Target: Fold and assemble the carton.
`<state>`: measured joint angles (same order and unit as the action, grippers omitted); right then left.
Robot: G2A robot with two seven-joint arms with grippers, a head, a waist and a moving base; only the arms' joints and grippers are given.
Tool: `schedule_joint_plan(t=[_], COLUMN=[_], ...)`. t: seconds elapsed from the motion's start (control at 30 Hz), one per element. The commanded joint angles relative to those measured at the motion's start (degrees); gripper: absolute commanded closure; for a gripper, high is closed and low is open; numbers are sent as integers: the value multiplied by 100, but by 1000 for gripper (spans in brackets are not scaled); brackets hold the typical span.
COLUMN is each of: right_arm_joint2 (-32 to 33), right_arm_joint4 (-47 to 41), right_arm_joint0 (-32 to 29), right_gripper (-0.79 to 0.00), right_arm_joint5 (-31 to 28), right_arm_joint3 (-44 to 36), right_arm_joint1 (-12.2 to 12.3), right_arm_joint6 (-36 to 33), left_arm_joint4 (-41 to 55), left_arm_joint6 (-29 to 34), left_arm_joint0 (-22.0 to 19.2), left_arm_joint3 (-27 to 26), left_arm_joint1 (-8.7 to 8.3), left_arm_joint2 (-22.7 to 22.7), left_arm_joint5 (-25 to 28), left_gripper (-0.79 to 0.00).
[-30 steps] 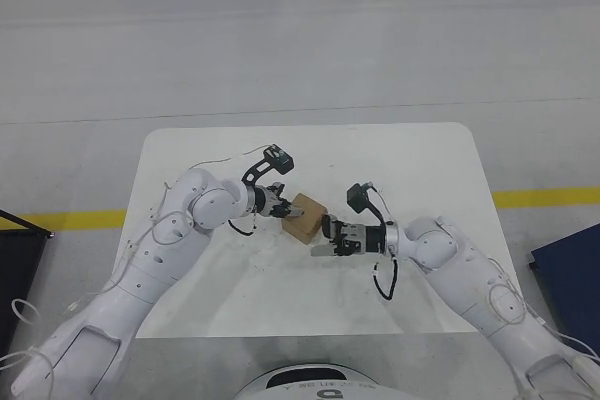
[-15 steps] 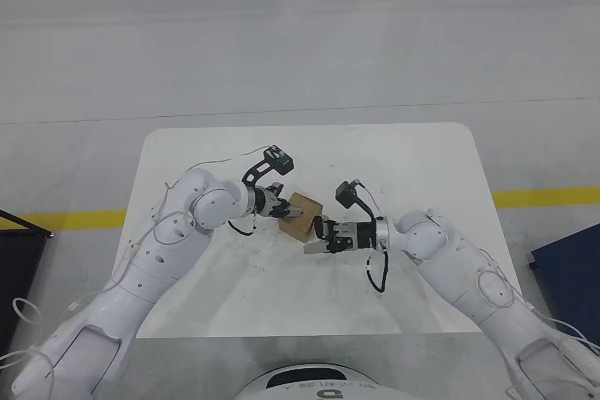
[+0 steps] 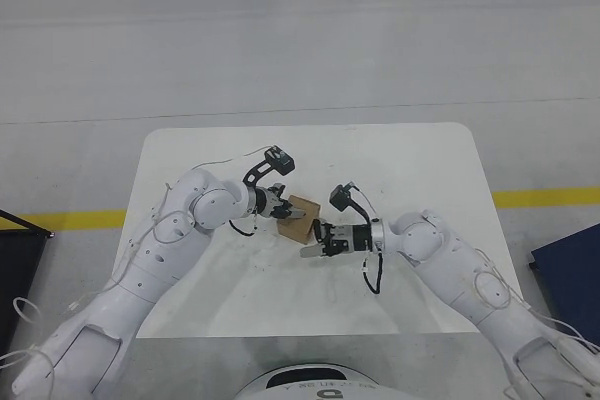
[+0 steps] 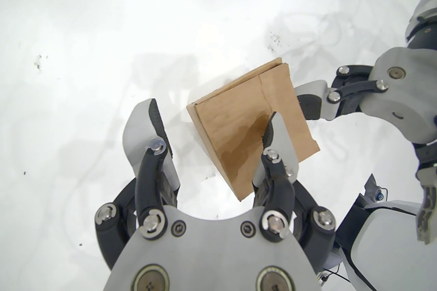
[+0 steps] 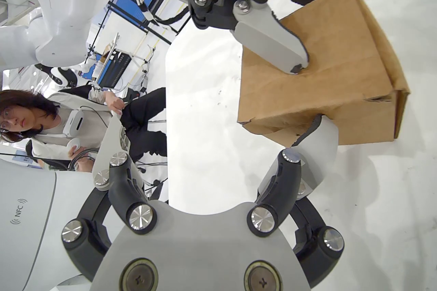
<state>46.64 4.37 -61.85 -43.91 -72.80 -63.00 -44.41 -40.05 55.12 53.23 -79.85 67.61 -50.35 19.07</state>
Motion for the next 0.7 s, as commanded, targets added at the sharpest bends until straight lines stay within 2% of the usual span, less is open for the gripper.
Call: schedule_joint_plan(t=[0.0,0.13,0.17,0.2,0.23,0.43,0.67], right_arm_joint2=[11,146,194,240,293,378,378], right_arm_joint4=[-69,-160,-158,-150,-133,-98,-98], right_arm_joint0=[7,-47,-75,-107,-146,-221,-221], right_gripper=[-785,-785,-785,-785,-785,-785,-785], right_arm_joint5=[-94,-295,-331,-360,-387,-427,-427], right_arm_joint3=[27,69,62,46,23,-42,-42], right_arm_joint1=[2,44,59,75,94,128,128], right_arm_joint6=[-7,56,92,124,158,190,190], left_arm_joint4=[26,140,167,186,218,355,520], left_arm_joint6=[-10,-60,-70,-68,-68,-61,-57], left_arm_joint0=[8,39,48,62,80,283,1007], left_arm_joint3=[14,49,43,35,15,-365,-1158], left_arm_joint1=[-1,-12,-17,-24,-33,-156,-470], left_arm_joint2=[-8,-65,-87,-110,-142,-574,-1838], left_arm_joint5=[9,53,69,79,84,131,271], left_gripper=[-563,-622,-665,-754,-785,-785,-785])
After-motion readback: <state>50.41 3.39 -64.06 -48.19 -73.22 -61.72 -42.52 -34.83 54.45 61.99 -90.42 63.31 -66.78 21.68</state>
